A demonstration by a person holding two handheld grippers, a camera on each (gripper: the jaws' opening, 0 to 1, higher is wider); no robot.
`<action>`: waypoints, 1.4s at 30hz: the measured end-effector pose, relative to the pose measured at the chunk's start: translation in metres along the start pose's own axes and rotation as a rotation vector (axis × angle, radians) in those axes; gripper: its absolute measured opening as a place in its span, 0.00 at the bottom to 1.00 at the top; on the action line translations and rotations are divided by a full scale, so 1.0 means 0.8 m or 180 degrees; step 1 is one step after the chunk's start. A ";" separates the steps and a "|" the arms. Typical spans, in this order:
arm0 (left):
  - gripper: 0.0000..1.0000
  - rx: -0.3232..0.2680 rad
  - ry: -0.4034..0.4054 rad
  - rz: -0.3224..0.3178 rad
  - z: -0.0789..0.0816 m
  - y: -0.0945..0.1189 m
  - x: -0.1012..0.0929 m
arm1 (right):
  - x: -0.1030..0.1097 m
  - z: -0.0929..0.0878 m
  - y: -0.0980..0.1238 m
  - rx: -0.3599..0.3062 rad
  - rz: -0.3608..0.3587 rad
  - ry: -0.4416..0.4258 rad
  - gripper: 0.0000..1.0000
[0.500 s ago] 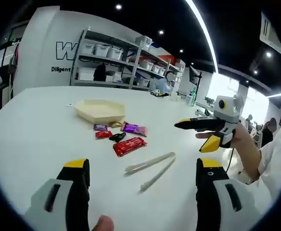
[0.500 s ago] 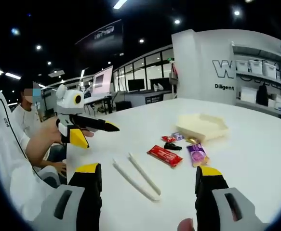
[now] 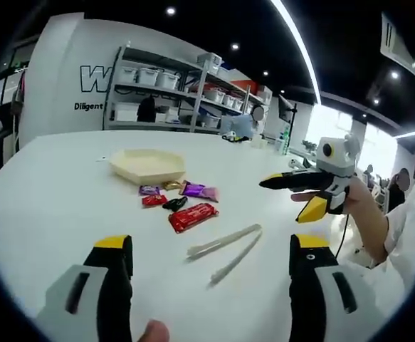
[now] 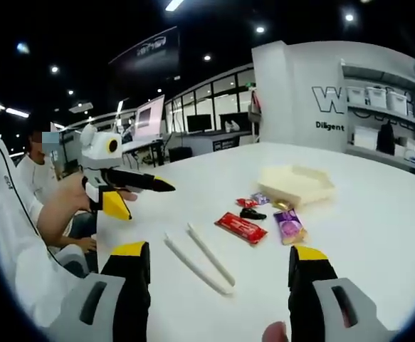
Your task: Place the target food into the container with the food tongs after gripping and lifting it, then release it inside without dropping or visibly crushing the food.
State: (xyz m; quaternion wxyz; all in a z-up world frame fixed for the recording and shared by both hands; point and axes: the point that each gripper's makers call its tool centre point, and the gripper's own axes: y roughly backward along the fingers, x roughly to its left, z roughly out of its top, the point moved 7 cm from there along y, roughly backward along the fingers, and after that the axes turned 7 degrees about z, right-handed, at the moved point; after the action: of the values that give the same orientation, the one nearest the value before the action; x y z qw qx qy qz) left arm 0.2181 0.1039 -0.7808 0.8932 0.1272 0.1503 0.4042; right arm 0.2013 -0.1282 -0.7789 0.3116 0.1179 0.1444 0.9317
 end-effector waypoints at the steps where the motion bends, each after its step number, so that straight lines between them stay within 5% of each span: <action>1: 0.89 -0.0001 -0.0002 0.0000 0.000 0.000 0.000 | 0.000 0.000 0.000 0.0009 -0.0003 -0.0004 0.78; 42: 0.86 0.0075 -0.0120 -0.0017 0.009 -0.005 0.006 | -0.009 0.012 -0.001 0.0040 -0.0039 -0.0038 0.77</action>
State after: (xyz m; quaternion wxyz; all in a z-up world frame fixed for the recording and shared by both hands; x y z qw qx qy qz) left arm 0.2265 0.1045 -0.7763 0.8954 0.1448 0.1385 0.3976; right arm 0.2105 -0.1304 -0.7709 0.3175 0.1246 0.1490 0.9282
